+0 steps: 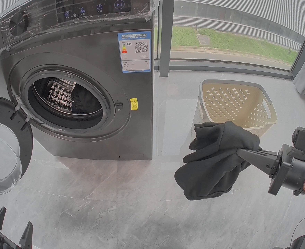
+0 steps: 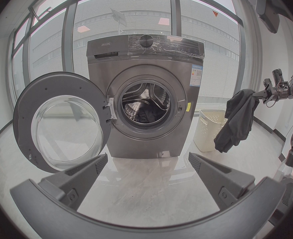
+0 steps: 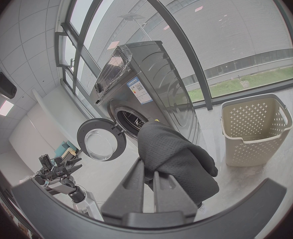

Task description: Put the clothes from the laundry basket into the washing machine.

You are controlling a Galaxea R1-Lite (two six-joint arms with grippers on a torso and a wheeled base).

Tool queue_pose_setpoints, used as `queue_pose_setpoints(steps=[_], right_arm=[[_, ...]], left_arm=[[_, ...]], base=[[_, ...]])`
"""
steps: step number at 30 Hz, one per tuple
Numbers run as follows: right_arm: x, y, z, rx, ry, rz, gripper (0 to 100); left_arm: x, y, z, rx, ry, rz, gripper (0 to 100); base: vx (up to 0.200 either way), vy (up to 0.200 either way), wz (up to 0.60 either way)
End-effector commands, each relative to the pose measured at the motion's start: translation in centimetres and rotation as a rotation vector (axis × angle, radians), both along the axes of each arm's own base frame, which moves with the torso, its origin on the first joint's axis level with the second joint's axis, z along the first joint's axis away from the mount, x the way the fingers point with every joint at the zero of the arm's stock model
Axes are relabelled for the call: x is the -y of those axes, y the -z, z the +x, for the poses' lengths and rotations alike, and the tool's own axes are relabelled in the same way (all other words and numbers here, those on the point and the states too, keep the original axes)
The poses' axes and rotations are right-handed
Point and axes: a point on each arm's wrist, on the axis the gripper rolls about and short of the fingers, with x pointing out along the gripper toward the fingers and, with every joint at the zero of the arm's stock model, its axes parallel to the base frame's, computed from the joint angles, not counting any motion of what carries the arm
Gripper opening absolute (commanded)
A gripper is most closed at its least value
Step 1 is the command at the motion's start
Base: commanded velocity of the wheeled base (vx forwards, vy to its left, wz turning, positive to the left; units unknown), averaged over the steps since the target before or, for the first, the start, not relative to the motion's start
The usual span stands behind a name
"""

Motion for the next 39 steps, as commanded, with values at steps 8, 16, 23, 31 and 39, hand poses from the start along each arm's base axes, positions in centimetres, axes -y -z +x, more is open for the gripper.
queue_pose_setpoints(steps=[8, 16, 23, 31, 39], right_arm=[[0.02, -0.1, 0.17, 0.001, 0.008, 0.002, 0], [0.18, -0.1, 0.31, 0.001, 0.019, 0.002, 0], [0.21, -0.09, 0.28, 0.001, 0.019, 0.002, 0], [0.23, -0.04, 0.29, 0.0, 0.021, 0.001, 0], [0.33, -0.02, 0.41, -0.001, 0.03, 0.0, 0]], left_arm=[[0.0, 0.39, 0.02, -0.003, 0.001, -0.002, 100], [0.0, 0.39, 0.02, -0.003, 0.001, -0.002, 100], [0.0, 0.38, 0.03, -0.004, 0.002, -0.002, 100], [0.0, 0.39, 0.02, -0.003, 0.002, -0.002, 100], [0.0, 0.4, 0.03, -0.006, 0.001, -0.002, 100]], base=[[0.0, 0.15, 0.0], [0.0, 0.2, 0.0], [0.0, 0.2, 0.0], [0.0, 0.2, 0.0], [0.0, 0.1, 0.0]])
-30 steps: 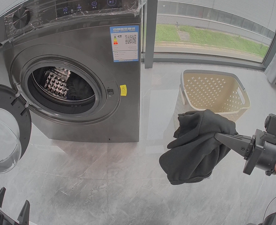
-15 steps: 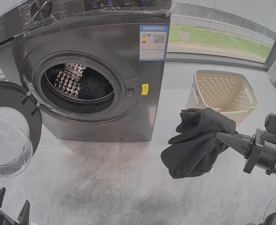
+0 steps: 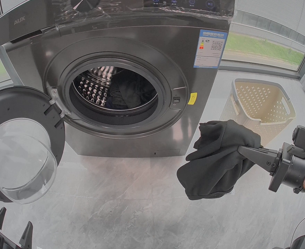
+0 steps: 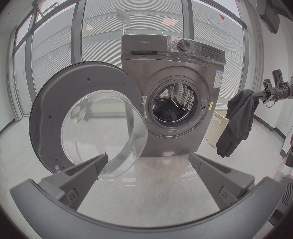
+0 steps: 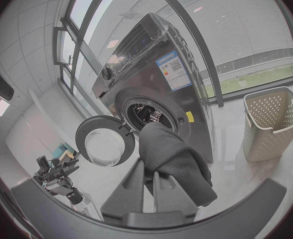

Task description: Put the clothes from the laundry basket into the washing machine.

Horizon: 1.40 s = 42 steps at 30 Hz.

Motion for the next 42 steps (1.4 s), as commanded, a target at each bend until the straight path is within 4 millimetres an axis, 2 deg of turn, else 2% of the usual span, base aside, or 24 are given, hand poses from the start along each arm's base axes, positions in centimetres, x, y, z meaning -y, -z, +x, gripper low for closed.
queue_pose_setpoints(steps=[1, 8, 17, 22, 25, 30, 32, 39, 42], right_arm=[[0.1, 0.0, 0.1, -0.001, 0.006, -0.001, 0], [0.1, -0.1, 0.1, 0.003, 0.009, 0.002, 0], [0.1, 0.1, 0.2, -0.004, 0.013, -0.002, 0], [0.6, 0.2, 0.6, -0.008, 0.055, -0.009, 0], [1.4, 0.7, 1.9, -0.031, 0.142, -0.022, 0], [1.5, 0.5, 1.7, -0.021, 0.142, -0.013, 0], [1.3, 0.6, 1.8, -0.029, 0.135, -0.015, 0], [-0.8, -1.0, 2.2, 0.01, 0.081, 0.0, 0], [-2.7, -1.2, 3.4, 0.002, 0.073, -0.007, 0]], left_arm=[[0.0, 0.4, 0.0, -0.004, 0.001, 0.0, 100], [0.0, 0.4, 0.0, -0.002, 0.0, 0.0, 100], [0.0, 0.4, 0.0, -0.002, -0.002, -0.002, 100], [0.0, 0.4, 0.0, -0.002, -0.003, -0.005, 100], [0.0, 0.4, 0.0, -0.002, -0.003, -0.003, 100], [0.0, 0.4, 0.0, -0.002, -0.003, 0.0, 100], [0.0, 0.4, 0.0, -0.001, -0.005, 0.009, 100], [0.0, 0.4, 0.0, 0.001, -0.008, 0.009, 100], [0.0, 0.4, 0.0, -0.002, -0.008, 0.012, 100]], base=[[0.0, 0.0, 0.0], [-0.171, 0.0, 0.0], [0.0, 0.0, 0.0], [0.0, 0.2, 0.0], [0.0, 0.2, 0.0], [0.0, 0.16, 0.0], [0.0, 0.0, 0.0], [0.0, 0.0, 0.0], [0.0, 0.0, 0.0]])
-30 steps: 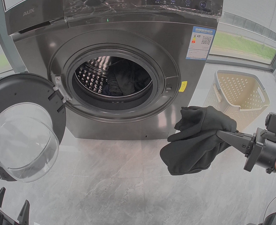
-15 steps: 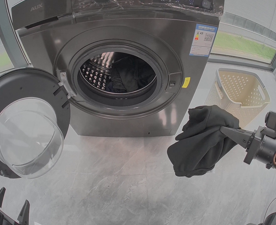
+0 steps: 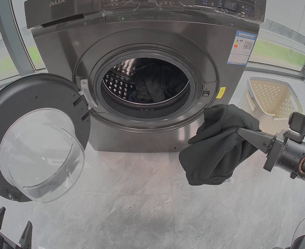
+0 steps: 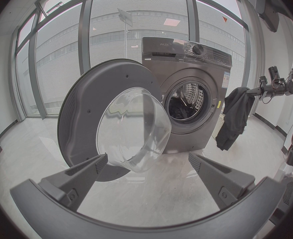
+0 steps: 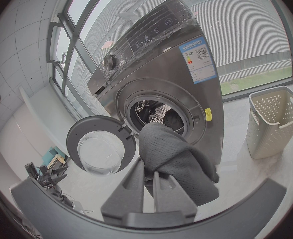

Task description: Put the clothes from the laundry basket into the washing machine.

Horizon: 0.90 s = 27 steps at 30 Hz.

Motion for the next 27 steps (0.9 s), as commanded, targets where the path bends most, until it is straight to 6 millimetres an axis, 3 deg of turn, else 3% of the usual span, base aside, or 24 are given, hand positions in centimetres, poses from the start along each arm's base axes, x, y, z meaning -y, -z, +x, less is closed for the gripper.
queue_pose_setpoints(steps=[1, 5, 6, 7, 8, 11, 15, 19, 27], right_arm=[[-2.4, 0.0, 1.3, -0.019, -0.029, -0.015, 0], [-3.9, 0.0, 1.8, -0.034, -0.059, -0.011, 0], [-4.8, -0.3, 2.1, -0.046, -0.075, 0.017, 0], [-5.3, -0.5, 2.3, -0.051, -0.08, 0.044, 0], [-6.1, -0.7, 2.5, -0.063, -0.092, 0.087, 0], [-8.1, -0.4, 3.1, -0.083, -0.127, 0.16, 0], [-9.7, 0.7, 4.4, -0.055, -0.131, 0.191, 0], [-10.7, 0.1, 5.4, -0.008, -0.119, 0.232, 0], [-11.7, -0.2, 4.8, 0.003, -0.159, 0.247, 0]], left_arm=[[0.0, 0.5, 0.0, -0.002, -0.004, 0.002, 100], [0.0, -0.2, -0.1, 0.04, -0.003, -0.005, 100], [0.0, -3.6, -1.0, 0.199, 0.021, -0.015, 100], [0.1, -5.0, -1.5, 0.243, 0.041, -0.014, 100], [0.1, -5.9, -1.5, 0.227, 0.088, -0.011, 100], [0.3, -5.8, -0.6, 0.089, 0.258, -0.012, 100], [0.7, -6.5, 1.9, -0.068, 0.408, -0.027, 100], [1.1, -7.4, 4.6, -0.151, 0.518, -0.035, 100], [2.8, -7.9, 10.3, -0.264, 0.685, -0.04, 100]], base=[[0.0, 0.0, 0.0], [0.0, 0.0, 0.0], [0.0, 0.0, 0.0], [0.0, 0.0, 0.0], [0.0, 0.0, 0.0], [0.0, 0.0, 0.0], [0.0, 0.0, 0.0], [0.0, 0.0, 0.0], [0.0, 0.0, 0.0]])
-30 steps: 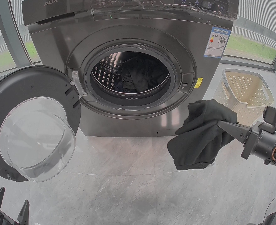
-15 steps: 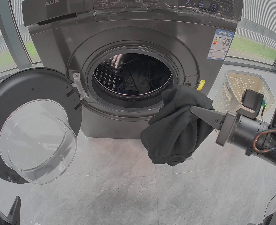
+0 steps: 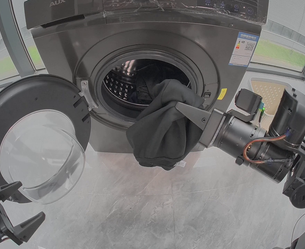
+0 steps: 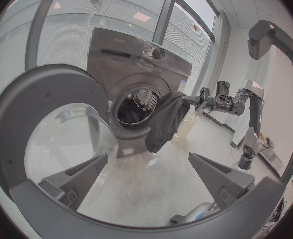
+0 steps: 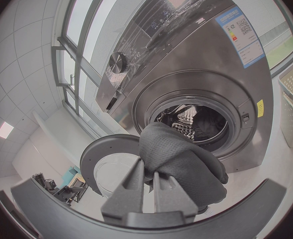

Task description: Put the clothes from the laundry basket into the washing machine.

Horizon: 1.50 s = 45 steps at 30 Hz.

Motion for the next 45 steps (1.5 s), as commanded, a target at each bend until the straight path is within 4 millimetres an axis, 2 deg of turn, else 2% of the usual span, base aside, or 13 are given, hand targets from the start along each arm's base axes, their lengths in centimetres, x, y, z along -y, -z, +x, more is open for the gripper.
queue_pose_setpoints(steps=[1, 2, 3, 4, 8, 13, 24, 25, 26, 30, 37, 42, 45], right_arm=[[-2.0, 0.7, 0.3, -0.001, -0.037, 0.009, 0], [-2.1, 0.6, 0.1, 0.002, -0.041, 0.01, 0], [-2.1, 0.6, 0.1, 0.002, -0.041, 0.01, 0], [-2.1, 0.4, 0.0, 0.008, -0.045, 0.014, 0], [-2.2, 0.3, -0.1, 0.012, -0.071, 0.016, 0], [-2.5, -0.1, -0.3, 0.025, -0.103, 0.018, 0], [-2.6, -0.3, -0.7, 0.031, -0.113, 0.025, 0], [-2.6, -0.3, -0.7, 0.031, -0.113, 0.025, 0], [-2.6, -0.3, -0.8, 0.032, -0.116, 0.025, 0], [-2.7, -0.3, -1.0, 0.033, -0.121, 0.025, 0], [-2.4, -0.9, -1.7, 0.044, -0.128, 0.039, 0], [-2.4, -0.8, -1.6, 0.041, -0.127, 0.035, 0], [-2.4, -0.6, -1.5, 0.038, -0.121, 0.032, 0]], left_arm=[[2.0, 0.4, 5.9, -0.205, 0.2, 0.026, 100], [2.6, 0.4, 6.8, -0.241, 0.239, 0.034, 100], [2.7, 0.4, 6.9, -0.245, 0.244, 0.035, 100], [3.5, 0.6, 8.1, -0.295, 0.276, 0.046, 100], [4.7, 0.9, 10.6, -0.327, 0.308, 0.064, 100], [6.4, 2.3, 14.0, -0.336, 0.33, 0.063, 100], [9.3, 4.3, 19.1, -0.359, 0.351, 0.062, 100], [9.3, 4.3, 19.1, -0.359, 0.351, 0.062, 100], [9.7, 4.3, 20.1, -0.358, 0.348, 0.051, 100], [10.4, 3.7, 21.8, -0.349, 0.337, 0.004, 100], [11.3, 3.6, 23.5, -0.32, 0.339, -0.024, 100], [11.8, 3.3, 23.1, -0.304, 0.354, -0.043, 100], [13.0, 2.8, 22.3, -0.262, 0.368, -0.044, 100]], base=[[0.0, 0.0, 0.0], [0.0, 0.0, 0.0], [0.0, 0.0, 0.0], [0.0, 0.0, 0.0], [0.0, 0.0, 0.0], [0.0, 0.0, 0.0], [0.0, 0.0, 0.0], [0.0, 0.0, 0.0], [0.0, 0.0, 0.0], [0.0, 0.0, 0.0], [0.0, 0.0, 0.0], [0.0, 0.0, 0.0], [0.0, 0.0, 0.0]])
